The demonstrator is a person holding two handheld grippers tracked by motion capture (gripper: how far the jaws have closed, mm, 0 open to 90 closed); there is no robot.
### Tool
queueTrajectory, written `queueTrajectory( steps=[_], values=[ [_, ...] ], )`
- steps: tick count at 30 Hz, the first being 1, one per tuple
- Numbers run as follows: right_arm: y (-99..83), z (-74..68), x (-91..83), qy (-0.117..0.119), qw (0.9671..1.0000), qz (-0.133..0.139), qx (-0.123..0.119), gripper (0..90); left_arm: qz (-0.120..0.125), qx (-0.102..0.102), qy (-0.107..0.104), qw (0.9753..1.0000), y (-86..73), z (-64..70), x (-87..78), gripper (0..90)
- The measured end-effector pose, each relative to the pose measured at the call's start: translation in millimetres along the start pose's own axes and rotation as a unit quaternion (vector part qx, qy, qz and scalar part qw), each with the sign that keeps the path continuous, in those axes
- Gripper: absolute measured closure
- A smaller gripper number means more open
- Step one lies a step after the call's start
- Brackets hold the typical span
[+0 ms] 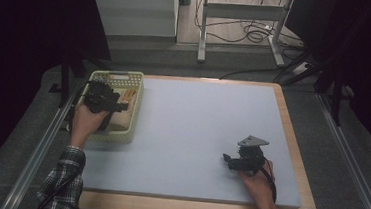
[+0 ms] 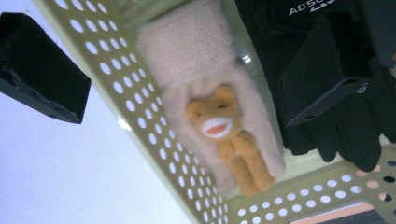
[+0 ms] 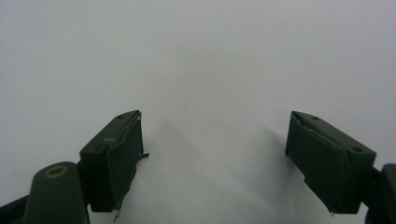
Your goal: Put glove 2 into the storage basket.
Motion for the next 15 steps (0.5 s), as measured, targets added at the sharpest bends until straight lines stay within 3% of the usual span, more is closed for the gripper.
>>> queueTrajectory(
  steps=[15],
  values=[
    [0.0, 0.1, -0.1, -0.001, 1.0000, 0.000, -0.002, 18.8, 0.017, 0.043, -0.022, 0.9987, 2.8, 31.0, -6.2, 1.9]
  ],
)
Point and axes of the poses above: each handheld gripper's, and its own axes: x roughly forward along the jaws, y roughly out of its top, z roughly to its right, the point moved 9 cm from there along x, roughly forward along the jaws, and after that the axes turned 4 degrees about z, right-handed, at the moved point
